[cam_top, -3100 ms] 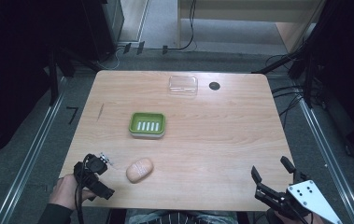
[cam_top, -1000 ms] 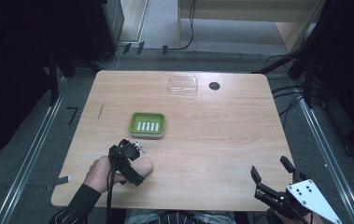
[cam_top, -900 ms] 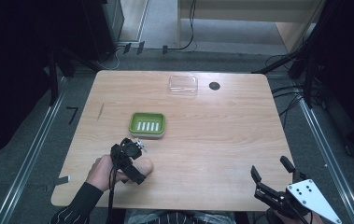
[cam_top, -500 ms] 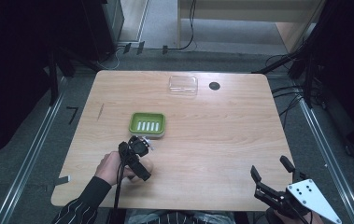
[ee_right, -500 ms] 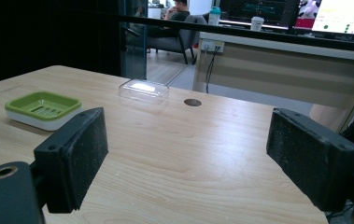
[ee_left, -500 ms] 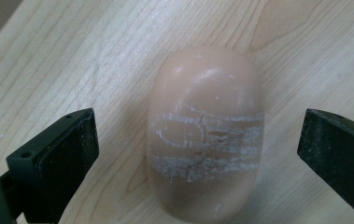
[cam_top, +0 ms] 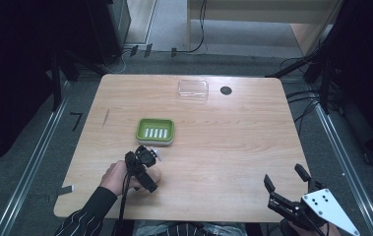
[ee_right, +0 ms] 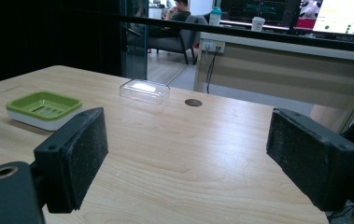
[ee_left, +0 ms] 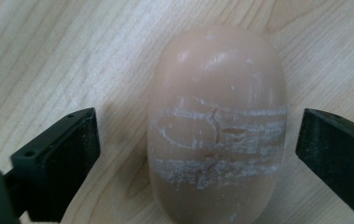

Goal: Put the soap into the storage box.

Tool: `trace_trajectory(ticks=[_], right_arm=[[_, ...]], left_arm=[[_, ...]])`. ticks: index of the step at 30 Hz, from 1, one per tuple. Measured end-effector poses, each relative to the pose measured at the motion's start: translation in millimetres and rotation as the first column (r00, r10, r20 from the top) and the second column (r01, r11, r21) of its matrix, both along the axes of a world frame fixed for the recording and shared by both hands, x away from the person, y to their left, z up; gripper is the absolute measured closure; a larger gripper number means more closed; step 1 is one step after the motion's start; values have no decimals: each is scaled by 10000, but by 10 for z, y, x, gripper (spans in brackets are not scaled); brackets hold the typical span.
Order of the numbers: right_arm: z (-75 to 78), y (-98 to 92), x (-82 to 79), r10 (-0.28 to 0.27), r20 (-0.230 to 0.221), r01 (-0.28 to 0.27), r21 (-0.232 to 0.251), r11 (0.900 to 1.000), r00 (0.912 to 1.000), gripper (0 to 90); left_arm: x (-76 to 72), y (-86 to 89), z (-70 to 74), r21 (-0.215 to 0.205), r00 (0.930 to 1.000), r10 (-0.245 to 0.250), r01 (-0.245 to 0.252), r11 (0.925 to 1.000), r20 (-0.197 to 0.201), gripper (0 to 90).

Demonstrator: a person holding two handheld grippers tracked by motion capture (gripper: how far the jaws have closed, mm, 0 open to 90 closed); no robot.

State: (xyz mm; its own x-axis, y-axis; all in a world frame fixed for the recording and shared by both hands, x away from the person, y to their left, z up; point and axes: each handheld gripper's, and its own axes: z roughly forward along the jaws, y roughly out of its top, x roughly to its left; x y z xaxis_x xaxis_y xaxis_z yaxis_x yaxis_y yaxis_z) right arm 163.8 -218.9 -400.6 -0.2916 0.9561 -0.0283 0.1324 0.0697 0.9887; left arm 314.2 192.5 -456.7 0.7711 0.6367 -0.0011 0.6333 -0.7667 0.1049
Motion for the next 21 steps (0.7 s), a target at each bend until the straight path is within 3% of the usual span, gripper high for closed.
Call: trace_trajectory(ticks=[5, 13, 18, 21], right_arm=[[-1, -4, 3, -19, -25, 19, 34, 10000, 10000, 132], [-1, -6, 0, -25, 16, 25, 35, 10000, 10000, 132], [-2, -3, 5, -10, -31, 10, 29, 10000, 10000, 133], [0, 0, 0, 3, -8, -3, 16, 10000, 10000, 132]], left_arm=[[-4, -23, 0, -86, 10000, -39, 39, 10000, 34, 155], [-27, -34, 1, 206, 9992, -249, 243, 9995, 314, 227], [-41, -34, 21, 91, 9986, -316, 313, 9995, 427, 327], [-49, -27, 30, 51, 9986, -314, 312, 9995, 423, 333]])
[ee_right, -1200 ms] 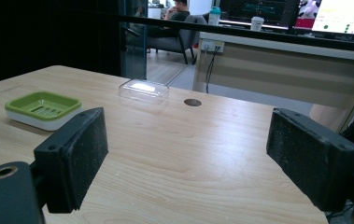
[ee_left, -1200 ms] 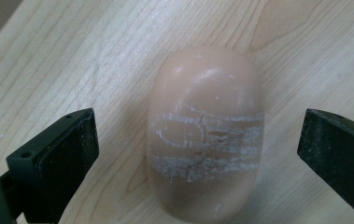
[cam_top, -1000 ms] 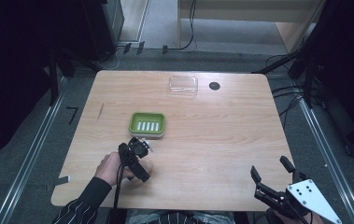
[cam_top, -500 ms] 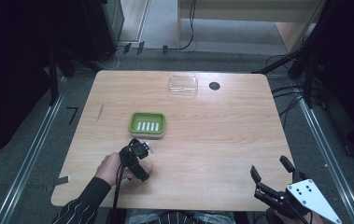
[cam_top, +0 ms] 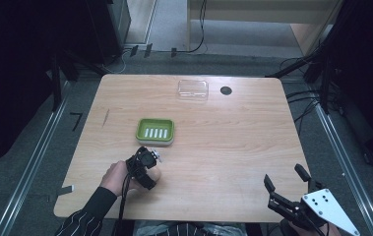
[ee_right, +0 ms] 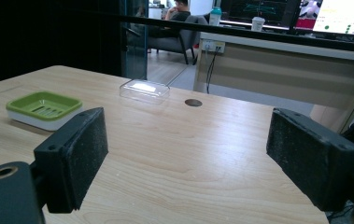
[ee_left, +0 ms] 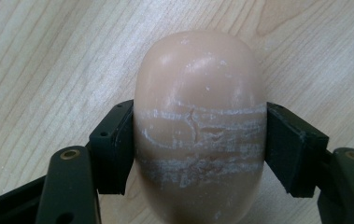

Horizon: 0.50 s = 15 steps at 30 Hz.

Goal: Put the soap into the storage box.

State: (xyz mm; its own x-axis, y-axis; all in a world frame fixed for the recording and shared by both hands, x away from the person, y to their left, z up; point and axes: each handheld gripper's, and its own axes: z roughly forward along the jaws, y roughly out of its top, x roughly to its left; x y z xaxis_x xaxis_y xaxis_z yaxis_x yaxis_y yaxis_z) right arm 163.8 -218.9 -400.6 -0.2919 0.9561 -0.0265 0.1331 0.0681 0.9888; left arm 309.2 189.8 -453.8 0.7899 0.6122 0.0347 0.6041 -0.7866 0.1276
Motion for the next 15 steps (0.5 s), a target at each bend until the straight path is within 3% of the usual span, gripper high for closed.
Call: trace_trajectory(ticks=[15], right_arm=[[3, 6, 6, -2, 38, 2, -4, 10000, 10000, 133]], left_arm=[[-30, 40, 16, 107, 9971, -756, 755, 9971, 66, 338]])
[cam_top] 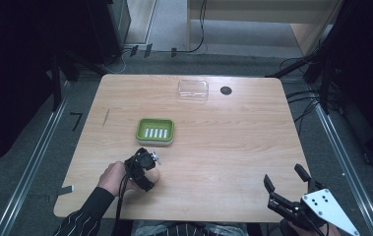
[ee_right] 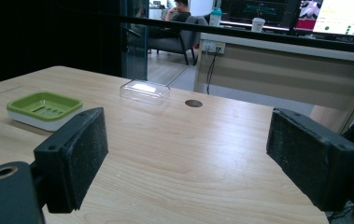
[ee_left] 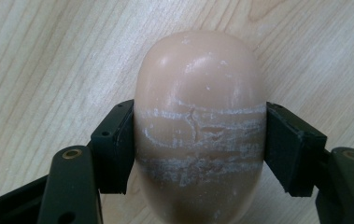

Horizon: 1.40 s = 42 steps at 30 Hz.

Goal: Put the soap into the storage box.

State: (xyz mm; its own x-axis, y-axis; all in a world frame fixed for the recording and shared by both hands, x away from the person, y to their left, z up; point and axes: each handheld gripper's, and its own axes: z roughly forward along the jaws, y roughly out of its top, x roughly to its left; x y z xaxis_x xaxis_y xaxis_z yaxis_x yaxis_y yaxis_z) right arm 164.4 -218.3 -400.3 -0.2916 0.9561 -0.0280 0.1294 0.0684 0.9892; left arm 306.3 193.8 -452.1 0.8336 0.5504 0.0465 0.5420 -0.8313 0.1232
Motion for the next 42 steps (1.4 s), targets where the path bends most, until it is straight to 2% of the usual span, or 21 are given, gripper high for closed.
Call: trace_trajectory(ticks=[8, 18, 21, 24, 30, 42], right_arm=[[0, -1, -1, -4, -13, 4, 19, 10000, 10000, 132], [-2, -3, -2, -4, -11, 4, 10, 10000, 10000, 133], [0, 2, 3, 15, -40, -15, 12, 10000, 10000, 132], [1, 7, 3, 16, -38, -16, 1, 10000, 10000, 132], [0, 4, 4, 5, -29, -5, -4, 10000, 10000, 133], [0, 11, 5, 29, -61, -29, 2, 10000, 10000, 132]], left_arm=[[-25, -5, 98, -143, 9995, -260, 263, 9996, 205, 339], [-16, -7, 136, -112, 9985, -465, 469, 9988, 291, 338], [12, -3, 137, 24, 9988, -351, 351, 9994, 334, 338], [52, 17, 149, -68, 9988, -383, 385, 9992, 291, 338], [109, 21, 219, -347, 9980, -427, 443, 9984, 457, 339], [207, -14, 325, -364, 9951, -722, 747, 9965, 669, 339]])
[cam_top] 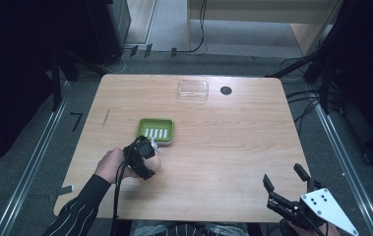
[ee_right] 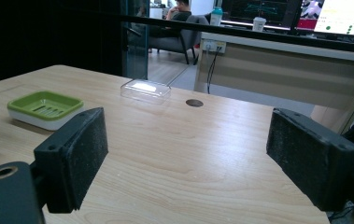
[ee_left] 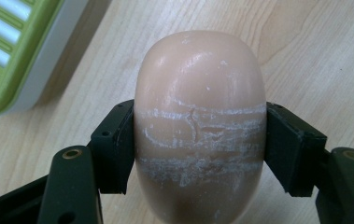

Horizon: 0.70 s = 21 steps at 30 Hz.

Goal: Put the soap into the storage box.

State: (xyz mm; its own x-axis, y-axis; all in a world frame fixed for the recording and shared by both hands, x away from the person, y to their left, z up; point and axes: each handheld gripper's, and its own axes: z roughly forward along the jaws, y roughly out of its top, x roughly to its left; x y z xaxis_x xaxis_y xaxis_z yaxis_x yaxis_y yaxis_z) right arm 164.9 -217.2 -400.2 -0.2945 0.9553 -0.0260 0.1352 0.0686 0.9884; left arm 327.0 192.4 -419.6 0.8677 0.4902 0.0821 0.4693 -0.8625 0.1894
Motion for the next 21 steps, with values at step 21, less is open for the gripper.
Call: trace_trajectory(ticks=[21], right_arm=[[-1, -3, 1, 5, 8, -5, -3, 10000, 10000, 133]], left_arm=[[177, -42, 83, -268, 9994, -316, 320, 9991, 164, 338]])
